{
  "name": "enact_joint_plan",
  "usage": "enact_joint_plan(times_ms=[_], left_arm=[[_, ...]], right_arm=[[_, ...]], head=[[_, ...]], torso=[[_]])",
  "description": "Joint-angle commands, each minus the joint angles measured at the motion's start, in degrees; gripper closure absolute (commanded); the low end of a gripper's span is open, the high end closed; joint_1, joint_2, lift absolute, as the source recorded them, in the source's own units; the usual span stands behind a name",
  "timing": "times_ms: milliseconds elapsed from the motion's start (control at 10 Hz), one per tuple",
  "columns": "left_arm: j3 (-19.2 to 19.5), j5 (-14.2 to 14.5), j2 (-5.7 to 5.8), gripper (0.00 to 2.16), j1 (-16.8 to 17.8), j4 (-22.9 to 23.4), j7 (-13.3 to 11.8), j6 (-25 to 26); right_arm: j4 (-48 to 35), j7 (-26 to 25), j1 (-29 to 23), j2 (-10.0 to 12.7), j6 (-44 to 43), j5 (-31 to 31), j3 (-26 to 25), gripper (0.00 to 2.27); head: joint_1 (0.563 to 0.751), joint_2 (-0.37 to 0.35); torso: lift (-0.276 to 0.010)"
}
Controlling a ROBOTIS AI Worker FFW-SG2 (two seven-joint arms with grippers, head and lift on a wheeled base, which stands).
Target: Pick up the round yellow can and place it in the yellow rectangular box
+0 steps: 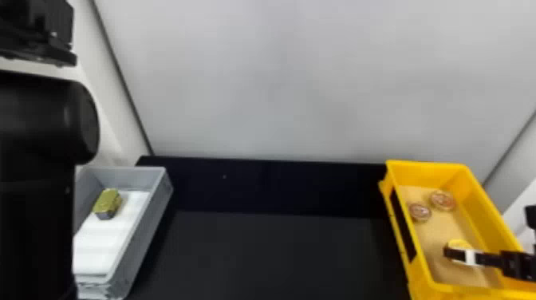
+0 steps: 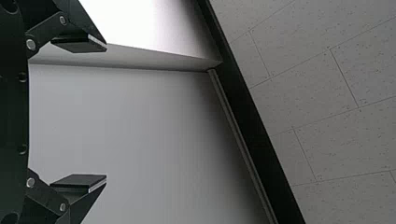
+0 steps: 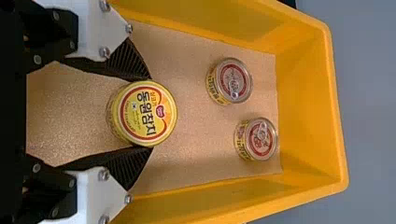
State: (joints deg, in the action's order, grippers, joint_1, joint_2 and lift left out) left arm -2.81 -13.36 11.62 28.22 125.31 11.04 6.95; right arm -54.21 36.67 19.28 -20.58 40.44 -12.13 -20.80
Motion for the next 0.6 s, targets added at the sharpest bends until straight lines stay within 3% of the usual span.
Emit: enact_joint_plan(times_ms=[0,500], left_arm=[[0.0,0.0,-0.01,0.26,-0.1,-0.1,0.0,0.0],[0.1,0.0,-0.10,0.26,-0.1,0.0,0.0,0.0]], right_arm=[[0.0,-0.2,-0.1,0.0,0.1,0.5,0.3,0.14],[-0.7,-0.7,-0.3,-0.2,-0.3,1.3,0.0,0.09]], head=[[0.663,0.054],[0.663,0.054]], torso=[[-0.010],[-0.010]])
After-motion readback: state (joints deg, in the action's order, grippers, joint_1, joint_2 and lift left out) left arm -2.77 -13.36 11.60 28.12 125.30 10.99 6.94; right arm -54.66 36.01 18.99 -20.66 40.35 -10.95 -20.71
